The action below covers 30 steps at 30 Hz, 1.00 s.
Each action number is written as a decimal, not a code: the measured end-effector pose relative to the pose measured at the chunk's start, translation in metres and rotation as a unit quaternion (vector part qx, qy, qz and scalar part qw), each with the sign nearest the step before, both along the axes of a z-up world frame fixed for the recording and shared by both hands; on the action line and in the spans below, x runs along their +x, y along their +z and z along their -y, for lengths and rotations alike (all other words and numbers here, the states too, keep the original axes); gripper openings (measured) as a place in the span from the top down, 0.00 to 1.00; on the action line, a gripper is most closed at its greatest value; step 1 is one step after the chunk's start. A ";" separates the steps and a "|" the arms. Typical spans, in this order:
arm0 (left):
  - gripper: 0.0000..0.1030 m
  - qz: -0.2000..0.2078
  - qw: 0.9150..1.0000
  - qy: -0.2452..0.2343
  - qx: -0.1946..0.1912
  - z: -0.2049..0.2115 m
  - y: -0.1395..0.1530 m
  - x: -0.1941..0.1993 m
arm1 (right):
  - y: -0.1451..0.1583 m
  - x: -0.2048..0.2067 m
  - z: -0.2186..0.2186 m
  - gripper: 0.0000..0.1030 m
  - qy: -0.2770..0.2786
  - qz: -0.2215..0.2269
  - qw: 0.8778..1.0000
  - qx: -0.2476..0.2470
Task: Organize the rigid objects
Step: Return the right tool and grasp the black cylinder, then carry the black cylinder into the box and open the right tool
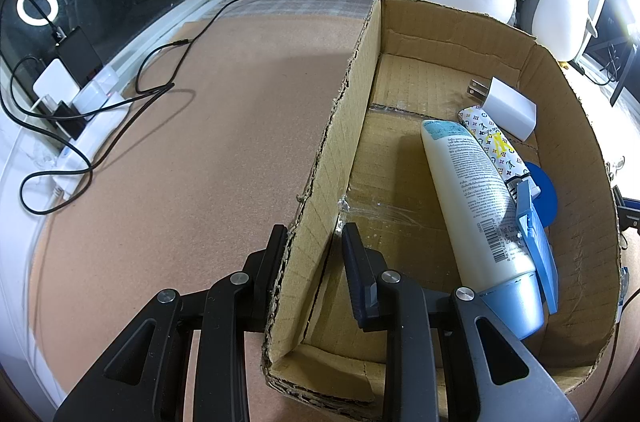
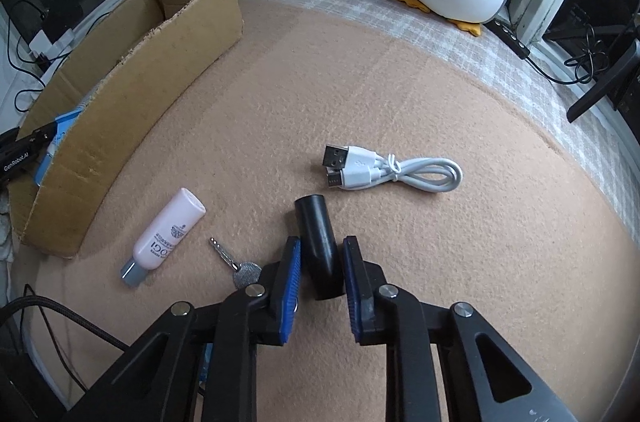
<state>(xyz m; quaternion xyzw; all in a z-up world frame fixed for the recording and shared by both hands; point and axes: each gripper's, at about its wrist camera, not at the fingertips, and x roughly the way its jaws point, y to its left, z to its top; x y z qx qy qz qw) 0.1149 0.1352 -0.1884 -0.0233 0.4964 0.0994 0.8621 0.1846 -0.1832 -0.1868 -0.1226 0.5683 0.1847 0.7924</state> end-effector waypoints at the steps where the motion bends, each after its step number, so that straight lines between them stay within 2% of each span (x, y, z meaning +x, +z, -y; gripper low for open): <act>1: 0.74 0.000 1.000 0.000 0.000 0.000 0.000 0.000 | 0.000 0.002 -0.001 0.85 0.000 0.000 1.000 0.000; 13: 0.74 0.001 1.000 0.000 0.000 -0.001 0.000 -0.001 | 0.006 -0.003 0.000 0.86 -0.021 0.006 1.000 0.020; 22: 0.74 0.001 1.000 0.001 -0.003 -0.002 0.001 -0.001 | 0.048 -0.006 -0.019 0.86 -0.020 0.045 0.997 0.053; 30: 0.74 0.002 1.000 0.001 -0.003 -0.002 0.001 -0.001 | 0.072 -0.006 -0.058 0.86 0.002 0.063 0.994 0.093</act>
